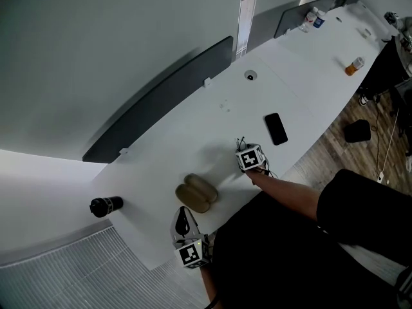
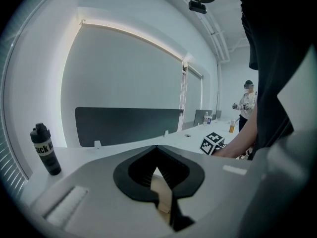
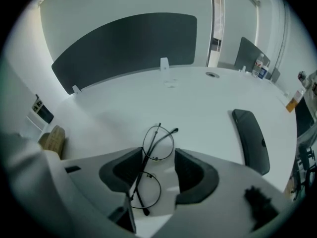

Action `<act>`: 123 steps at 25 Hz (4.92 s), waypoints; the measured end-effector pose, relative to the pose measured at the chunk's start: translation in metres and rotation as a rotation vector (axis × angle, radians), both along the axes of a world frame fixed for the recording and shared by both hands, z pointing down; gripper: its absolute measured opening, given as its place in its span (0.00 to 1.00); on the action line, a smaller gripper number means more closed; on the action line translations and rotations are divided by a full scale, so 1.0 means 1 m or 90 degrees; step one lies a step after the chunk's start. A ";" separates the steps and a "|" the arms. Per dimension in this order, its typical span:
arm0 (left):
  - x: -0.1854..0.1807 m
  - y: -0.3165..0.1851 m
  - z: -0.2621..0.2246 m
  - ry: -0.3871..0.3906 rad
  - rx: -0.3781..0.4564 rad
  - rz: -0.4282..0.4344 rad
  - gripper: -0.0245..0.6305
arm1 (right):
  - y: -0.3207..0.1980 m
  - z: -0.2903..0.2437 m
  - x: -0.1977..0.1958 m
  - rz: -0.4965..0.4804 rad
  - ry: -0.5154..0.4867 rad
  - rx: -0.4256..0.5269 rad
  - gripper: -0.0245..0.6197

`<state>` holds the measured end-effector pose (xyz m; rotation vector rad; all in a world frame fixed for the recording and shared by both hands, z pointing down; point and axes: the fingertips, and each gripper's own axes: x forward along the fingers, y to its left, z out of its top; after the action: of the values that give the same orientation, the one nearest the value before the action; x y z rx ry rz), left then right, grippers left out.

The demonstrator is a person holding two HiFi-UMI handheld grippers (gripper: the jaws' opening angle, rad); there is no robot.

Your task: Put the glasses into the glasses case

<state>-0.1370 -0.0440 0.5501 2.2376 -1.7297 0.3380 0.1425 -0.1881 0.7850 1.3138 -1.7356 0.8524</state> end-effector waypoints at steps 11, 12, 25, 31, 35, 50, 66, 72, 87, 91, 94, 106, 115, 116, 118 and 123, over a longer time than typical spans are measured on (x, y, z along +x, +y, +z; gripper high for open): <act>0.007 -0.003 0.000 -0.006 -0.001 -0.004 0.05 | 0.006 -0.001 0.002 -0.094 -0.025 0.017 0.31; 0.007 -0.003 -0.001 -0.013 -0.002 -0.003 0.05 | 0.007 0.000 0.002 -0.109 -0.023 0.019 0.30; 0.015 -0.003 -0.005 -0.001 0.010 0.006 0.05 | 0.018 -0.025 -0.021 -0.282 -0.010 0.043 0.21; 0.017 0.000 -0.004 0.003 0.014 0.004 0.05 | 0.017 -0.050 -0.034 -0.269 -0.055 0.082 0.20; 0.016 0.000 -0.005 0.003 0.022 0.007 0.05 | 0.015 -0.082 -0.048 -0.272 -0.089 0.116 0.20; -0.004 0.012 -0.010 -0.002 0.044 -0.026 0.05 | -0.002 -0.187 -0.162 -0.330 -0.255 0.194 0.20; -0.046 0.059 -0.003 0.017 0.029 -0.110 0.05 | 0.080 -0.146 -0.275 -0.446 -0.295 0.045 0.20; -0.064 0.075 0.005 0.002 0.026 -0.118 0.05 | 0.089 -0.101 -0.272 -0.300 -0.340 -0.071 0.20; -0.077 0.078 0.007 -0.010 0.027 -0.118 0.05 | 0.089 -0.038 -0.228 -0.293 -0.177 -0.102 0.20; -0.073 0.061 -0.002 -0.003 0.023 -0.100 0.05 | 0.077 -0.037 -0.214 -0.281 -0.156 -0.109 0.20; -0.074 0.067 -0.001 -0.006 0.021 -0.102 0.05 | 0.087 -0.029 -0.210 -0.292 -0.140 -0.121 0.20; -0.058 0.055 0.009 -0.008 0.004 -0.079 0.05 | 0.075 -0.024 -0.182 -0.317 -0.067 -0.097 0.20; -0.029 0.038 0.020 -0.001 -0.006 -0.023 0.05 | 0.069 -0.022 -0.158 -0.240 -0.128 -0.115 0.20; -0.026 0.037 0.021 -0.003 -0.008 -0.016 0.05 | 0.069 -0.023 -0.156 -0.236 -0.130 -0.115 0.20; -0.022 0.034 0.022 -0.009 -0.013 -0.005 0.05 | 0.070 -0.025 -0.155 -0.235 -0.137 -0.111 0.20; -0.012 0.026 0.026 -0.025 -0.038 0.016 0.05 | 0.063 -0.035 -0.151 -0.206 -0.194 -0.104 0.20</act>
<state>-0.1488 -0.0179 0.5756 2.2261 -1.6892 0.4355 -0.0089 -0.1249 0.7502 0.7975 -1.9961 1.0168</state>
